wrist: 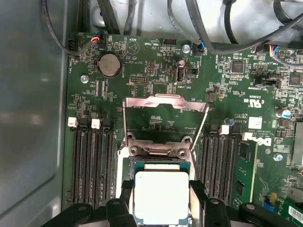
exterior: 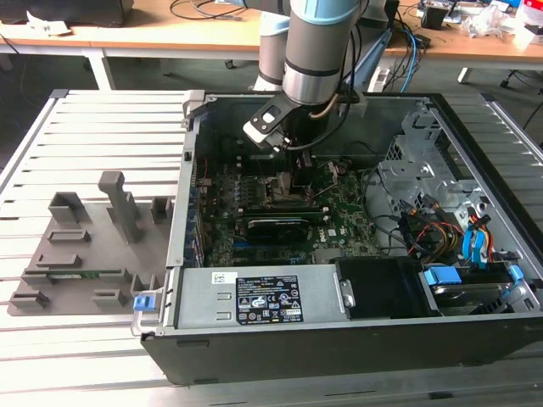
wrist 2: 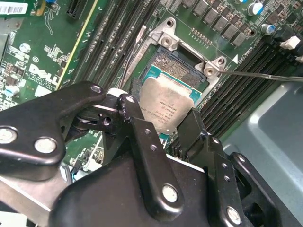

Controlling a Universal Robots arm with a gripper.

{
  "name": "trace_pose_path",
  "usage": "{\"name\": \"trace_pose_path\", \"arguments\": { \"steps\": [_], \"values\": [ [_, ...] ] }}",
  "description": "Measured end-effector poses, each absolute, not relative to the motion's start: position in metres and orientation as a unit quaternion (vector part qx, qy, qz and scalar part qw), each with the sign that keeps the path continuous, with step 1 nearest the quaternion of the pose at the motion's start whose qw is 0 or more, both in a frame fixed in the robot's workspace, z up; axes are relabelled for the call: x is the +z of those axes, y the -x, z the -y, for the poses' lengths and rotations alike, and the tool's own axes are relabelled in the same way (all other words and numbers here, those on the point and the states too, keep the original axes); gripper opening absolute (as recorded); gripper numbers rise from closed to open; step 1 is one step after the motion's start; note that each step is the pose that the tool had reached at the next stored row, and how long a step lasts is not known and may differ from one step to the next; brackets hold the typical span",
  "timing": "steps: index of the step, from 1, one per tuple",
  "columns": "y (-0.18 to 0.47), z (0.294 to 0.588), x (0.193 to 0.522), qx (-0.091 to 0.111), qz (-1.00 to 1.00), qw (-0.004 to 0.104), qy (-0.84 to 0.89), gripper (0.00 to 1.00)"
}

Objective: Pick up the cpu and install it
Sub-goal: 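Place the cpu into insertion slot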

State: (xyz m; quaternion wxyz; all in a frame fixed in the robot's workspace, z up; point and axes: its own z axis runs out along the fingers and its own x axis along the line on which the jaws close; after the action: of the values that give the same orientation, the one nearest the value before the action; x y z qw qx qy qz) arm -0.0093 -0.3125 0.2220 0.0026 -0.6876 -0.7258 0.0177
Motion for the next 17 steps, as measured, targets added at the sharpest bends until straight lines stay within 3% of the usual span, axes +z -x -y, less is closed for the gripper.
{"name": "trace_pose_path", "arguments": {
  "steps": [17],
  "values": [
    [0.016,0.311,0.198,0.019,0.711,0.002,0.703,0.55]
  ]
}}
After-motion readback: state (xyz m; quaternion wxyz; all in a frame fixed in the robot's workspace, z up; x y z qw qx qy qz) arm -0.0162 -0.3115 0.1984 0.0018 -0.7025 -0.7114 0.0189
